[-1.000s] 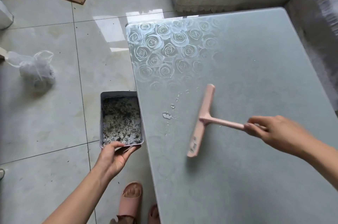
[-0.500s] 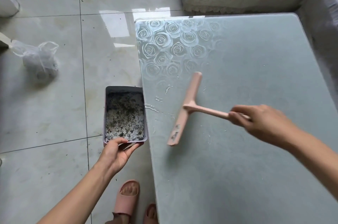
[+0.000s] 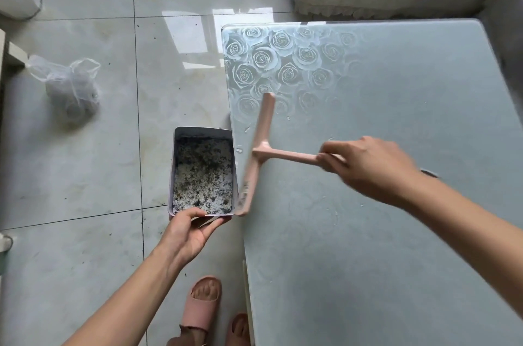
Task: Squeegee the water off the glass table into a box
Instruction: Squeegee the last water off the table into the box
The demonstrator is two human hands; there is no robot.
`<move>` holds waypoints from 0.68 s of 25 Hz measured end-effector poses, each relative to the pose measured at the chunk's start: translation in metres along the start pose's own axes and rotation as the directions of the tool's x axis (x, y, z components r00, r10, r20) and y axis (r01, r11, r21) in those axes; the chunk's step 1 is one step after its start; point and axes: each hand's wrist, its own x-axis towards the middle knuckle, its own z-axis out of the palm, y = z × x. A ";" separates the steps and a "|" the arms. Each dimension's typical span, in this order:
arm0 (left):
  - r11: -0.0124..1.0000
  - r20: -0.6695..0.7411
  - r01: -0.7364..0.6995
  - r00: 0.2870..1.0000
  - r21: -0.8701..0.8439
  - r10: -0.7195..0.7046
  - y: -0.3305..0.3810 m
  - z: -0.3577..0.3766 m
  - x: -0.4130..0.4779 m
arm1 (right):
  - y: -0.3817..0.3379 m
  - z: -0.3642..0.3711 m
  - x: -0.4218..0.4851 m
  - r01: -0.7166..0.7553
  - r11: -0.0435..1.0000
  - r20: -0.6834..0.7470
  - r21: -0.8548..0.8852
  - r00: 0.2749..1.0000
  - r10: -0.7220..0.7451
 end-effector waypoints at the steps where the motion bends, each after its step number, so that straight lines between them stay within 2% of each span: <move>1: 1.000 0.008 0.004 1.000 -0.016 -0.004 0.001 0.000 0.001 | 0.017 -0.007 -0.007 -0.053 0.999 0.025 -0.006 0.998 0.053; 4: 0.999 -0.005 0.004 1.000 -0.035 -0.004 0.004 0.001 0.002 | 0.047 -0.023 -0.030 -0.197 0.979 0.171 -0.052 0.964 0.203; 6: 1.000 -0.013 -0.005 1.000 -0.029 0.005 0.004 0.003 0.000 | 0.036 -0.013 -0.025 -0.159 0.985 0.190 -0.073 0.967 0.170; 11: 1.000 -0.020 -0.019 1.000 0.016 0.019 0.010 0.005 0.001 | -0.033 -0.002 0.034 0.057 0.998 0.102 -0.004 0.993 -0.056; 14: 0.998 -0.029 -0.038 0.999 0.048 0.040 0.020 0.005 0.005 | -0.030 -0.018 0.035 0.071 0.997 0.084 -0.018 0.994 -0.069; 17: 0.996 -0.023 -0.043 0.999 0.072 0.045 0.027 0.004 0.008 | 0.007 -0.031 0.007 -0.021 0.999 0.128 -0.030 0.991 0.025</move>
